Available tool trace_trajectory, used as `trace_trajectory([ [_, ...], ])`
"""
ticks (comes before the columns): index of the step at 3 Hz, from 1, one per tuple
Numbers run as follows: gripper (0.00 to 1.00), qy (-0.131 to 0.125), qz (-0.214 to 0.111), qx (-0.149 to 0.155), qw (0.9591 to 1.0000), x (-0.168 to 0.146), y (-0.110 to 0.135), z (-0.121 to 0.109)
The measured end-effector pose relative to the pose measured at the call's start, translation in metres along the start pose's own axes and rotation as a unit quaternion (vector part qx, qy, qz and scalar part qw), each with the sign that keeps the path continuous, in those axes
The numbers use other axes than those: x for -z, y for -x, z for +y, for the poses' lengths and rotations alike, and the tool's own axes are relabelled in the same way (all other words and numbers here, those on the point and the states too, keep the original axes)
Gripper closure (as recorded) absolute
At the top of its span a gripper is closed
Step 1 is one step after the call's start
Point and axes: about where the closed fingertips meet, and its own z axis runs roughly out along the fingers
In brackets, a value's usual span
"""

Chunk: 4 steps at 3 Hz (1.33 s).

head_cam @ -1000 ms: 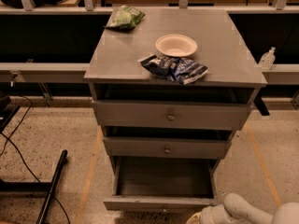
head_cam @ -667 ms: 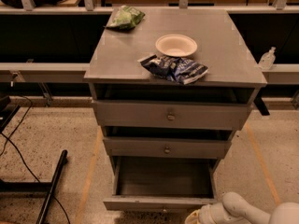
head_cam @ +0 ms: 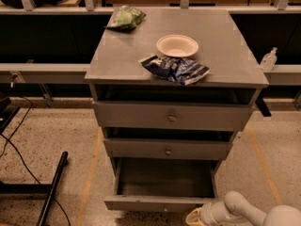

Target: Close bottom drawer

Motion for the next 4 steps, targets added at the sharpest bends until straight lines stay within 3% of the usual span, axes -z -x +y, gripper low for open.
trace_trajectory([
  [4,1.00,-0.005,-0.012,0.019,0.9997,-0.006,0.016,-0.033],
])
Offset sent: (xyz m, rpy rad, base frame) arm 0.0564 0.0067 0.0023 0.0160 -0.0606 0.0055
